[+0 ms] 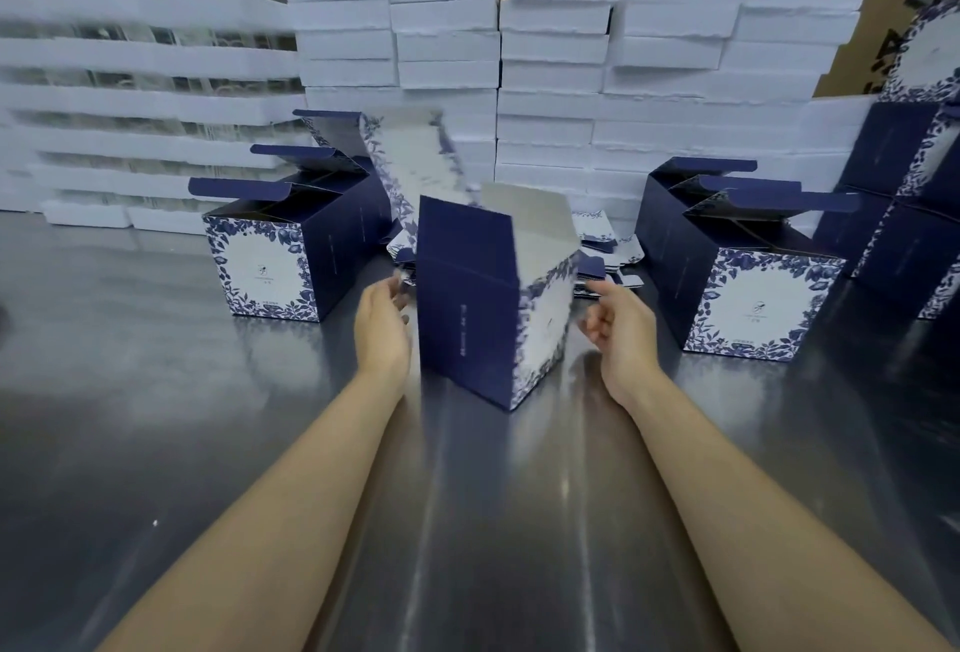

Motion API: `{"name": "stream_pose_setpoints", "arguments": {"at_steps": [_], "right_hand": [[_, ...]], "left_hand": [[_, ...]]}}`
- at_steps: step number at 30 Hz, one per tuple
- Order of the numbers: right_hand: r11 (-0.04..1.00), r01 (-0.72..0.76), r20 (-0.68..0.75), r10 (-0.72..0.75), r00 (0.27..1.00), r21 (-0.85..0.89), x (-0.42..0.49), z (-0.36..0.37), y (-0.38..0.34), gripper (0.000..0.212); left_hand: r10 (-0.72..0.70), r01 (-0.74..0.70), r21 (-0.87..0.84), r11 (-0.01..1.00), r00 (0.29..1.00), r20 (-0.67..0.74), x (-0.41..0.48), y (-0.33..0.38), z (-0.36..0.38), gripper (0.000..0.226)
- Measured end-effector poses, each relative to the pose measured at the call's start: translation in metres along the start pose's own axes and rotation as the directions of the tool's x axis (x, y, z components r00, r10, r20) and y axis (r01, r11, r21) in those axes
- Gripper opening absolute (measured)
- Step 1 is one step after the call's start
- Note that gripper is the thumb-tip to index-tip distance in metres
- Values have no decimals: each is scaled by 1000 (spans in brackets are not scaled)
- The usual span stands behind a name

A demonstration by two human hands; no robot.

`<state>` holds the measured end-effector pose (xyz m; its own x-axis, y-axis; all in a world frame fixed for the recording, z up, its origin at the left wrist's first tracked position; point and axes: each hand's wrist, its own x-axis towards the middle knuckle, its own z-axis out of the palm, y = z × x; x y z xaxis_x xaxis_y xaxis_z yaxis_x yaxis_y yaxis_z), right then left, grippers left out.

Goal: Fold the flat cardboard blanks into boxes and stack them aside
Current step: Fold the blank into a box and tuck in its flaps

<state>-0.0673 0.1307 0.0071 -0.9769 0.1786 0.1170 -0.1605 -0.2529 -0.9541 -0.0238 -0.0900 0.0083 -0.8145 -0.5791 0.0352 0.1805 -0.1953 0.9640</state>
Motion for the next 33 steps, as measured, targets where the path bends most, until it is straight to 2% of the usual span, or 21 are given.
{"name": "stream_pose_setpoints", "arguments": {"at_steps": [2, 4, 6, 8, 10, 12, 15, 17, 18, 20, 22, 25, 29, 32, 33], "right_hand": [[999, 19, 63, -16, 998, -51, -3, 5, 0, 19], [987, 59, 215, -26, 976, -149, -7, 10, 1, 14], [962, 101, 310, -19, 951, -252, -10, 13, 3, 19], [950, 112, 324, -12, 946, -291, -11, 15, 5, 33], [949, 101, 327, 2, 945, -299, -12, 16, 5, 31], [964, 76, 322, 10, 947, -253, -12, 15, 4, 19], [981, 25, 305, 36, 952, -191, -10, 14, 4, 25], [982, -19, 311, 77, 947, -186, -12, 17, 4, 34], [985, -33, 302, 83, 950, -167, -12, 18, 3, 44], [994, 6, 270, 24, 963, -110, -12, 22, 4, 58], [994, 96, 263, -77, 962, -60, -17, 26, 3, 59], [979, 195, 282, -173, 944, -53, -29, 29, 6, 57], [955, 292, 355, -256, 899, -50, -37, 27, 3, 69], [930, 366, 375, -326, 868, -41, -37, 27, 4, 60], [919, 391, 382, -347, 856, -41, -38, 27, 4, 58]], "left_hand": [[39, -40, 24, 999, 999, 29, -1, 1, 2, 35], [102, -114, 141, 983, 991, 89, -5, 1, 4, 43], [181, -219, 225, 949, 968, 176, -9, -1, 5, 36], [326, -381, 280, 881, 918, 224, -12, -4, 3, 22], [424, -488, 292, 823, 869, 257, -13, -8, 3, 18], [463, -538, 332, 775, 840, 282, -15, -8, 4, 18], [525, -591, 396, 703, 807, 272, -19, -4, 5, 16], [583, -642, 392, 658, 765, 273, -21, -1, 3, 27], [585, -645, 373, 667, 764, 274, -23, 1, 3, 36], [489, -557, 275, 784, 826, 279, -28, 3, 5, 46], [343, -426, 203, 881, 874, 345, -29, -1, 8, 53], [223, -314, 165, 935, 883, 413, -32, -5, 9, 74], [252, -336, 166, 927, 887, 387, -33, 3, 6, 41], [324, -390, 108, 914, 865, 382, -31, 0, 6, 24], [342, -412, 107, 905, 854, 392, -30, -1, 6, 27]]}}
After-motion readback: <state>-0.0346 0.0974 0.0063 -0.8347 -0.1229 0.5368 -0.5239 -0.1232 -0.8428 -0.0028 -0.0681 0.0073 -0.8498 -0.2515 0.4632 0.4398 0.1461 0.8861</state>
